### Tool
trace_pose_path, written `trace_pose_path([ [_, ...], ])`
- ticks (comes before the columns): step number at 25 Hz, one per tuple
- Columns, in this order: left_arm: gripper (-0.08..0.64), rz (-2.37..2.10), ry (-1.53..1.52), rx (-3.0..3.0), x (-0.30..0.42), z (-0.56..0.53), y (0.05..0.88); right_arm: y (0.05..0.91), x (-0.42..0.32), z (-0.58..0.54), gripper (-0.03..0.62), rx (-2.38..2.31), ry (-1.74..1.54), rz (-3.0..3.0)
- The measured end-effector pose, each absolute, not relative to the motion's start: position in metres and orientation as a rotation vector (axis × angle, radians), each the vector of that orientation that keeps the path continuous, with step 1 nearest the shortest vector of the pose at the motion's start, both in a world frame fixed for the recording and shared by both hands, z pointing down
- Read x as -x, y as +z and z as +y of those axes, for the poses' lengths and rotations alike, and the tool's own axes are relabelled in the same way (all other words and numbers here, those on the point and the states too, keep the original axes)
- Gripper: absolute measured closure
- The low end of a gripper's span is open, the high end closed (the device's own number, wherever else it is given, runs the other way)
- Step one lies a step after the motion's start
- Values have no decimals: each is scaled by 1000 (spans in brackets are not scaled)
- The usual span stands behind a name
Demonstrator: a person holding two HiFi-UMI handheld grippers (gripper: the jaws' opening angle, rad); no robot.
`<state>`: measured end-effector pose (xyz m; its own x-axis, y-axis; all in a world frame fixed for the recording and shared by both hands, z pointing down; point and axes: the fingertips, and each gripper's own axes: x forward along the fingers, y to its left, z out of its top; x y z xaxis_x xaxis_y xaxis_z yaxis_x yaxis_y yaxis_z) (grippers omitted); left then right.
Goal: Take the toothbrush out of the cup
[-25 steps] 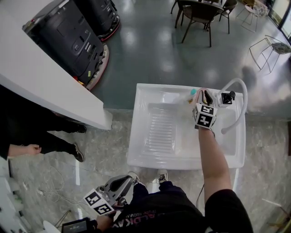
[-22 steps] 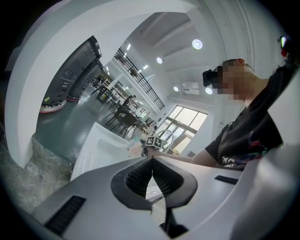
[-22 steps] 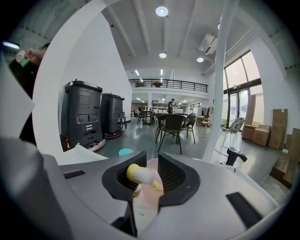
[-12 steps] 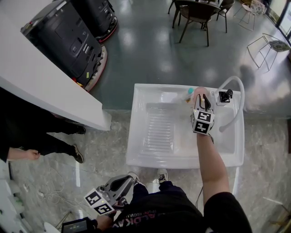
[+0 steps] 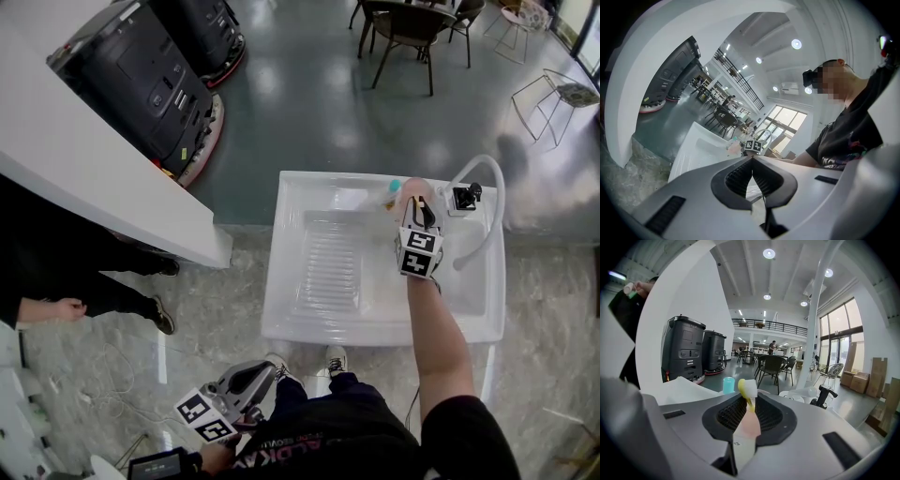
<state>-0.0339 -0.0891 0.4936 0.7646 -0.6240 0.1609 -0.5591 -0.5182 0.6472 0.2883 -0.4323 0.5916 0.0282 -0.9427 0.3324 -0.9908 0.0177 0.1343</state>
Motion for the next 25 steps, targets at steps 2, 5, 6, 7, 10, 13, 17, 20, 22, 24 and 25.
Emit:
trace_pose_path([
  [2,552,-884,-120,-2249,35,-88,494,593,-289,-432,538,-1988,207,-1965],
  [5,552,-887,-122,-2249,35,-86,493,594,-294,-432,560,-2000,186,-1947],
  [6,552,-887,-122,-2249,35,-86,493,593,-294,-433,561,-2000,181,-1945],
  [7,552,-888,-122,-2249,34,-85,492,591,-295,-433,561,-2000,178,-1945],
  [10,552,-888,-120,-2250,35,-83,492,585,-292,-431,563,-2006,173,-1952],
  [13,552,-883,-117,-2255,37,-83,491,578,-288,-430,565,-2016,158,-1961],
  [17,552,-878,-115,-2263,36,-80,489,572,-291,-427,565,-2038,139,-1958],
  [20,552,-877,-110,-2268,37,-78,488,564,-289,-423,565,-2052,144,-1972],
  [22,552,-877,-110,-2272,39,-77,488,557,-287,-421,565,-2064,137,-1982],
  [24,552,-872,-110,-2279,43,-77,487,550,-284,-419,565,-2079,134,-1994],
  [25,552,-866,-111,-2284,45,-76,486,546,-282,-417,565,-2087,134,-2001],
])
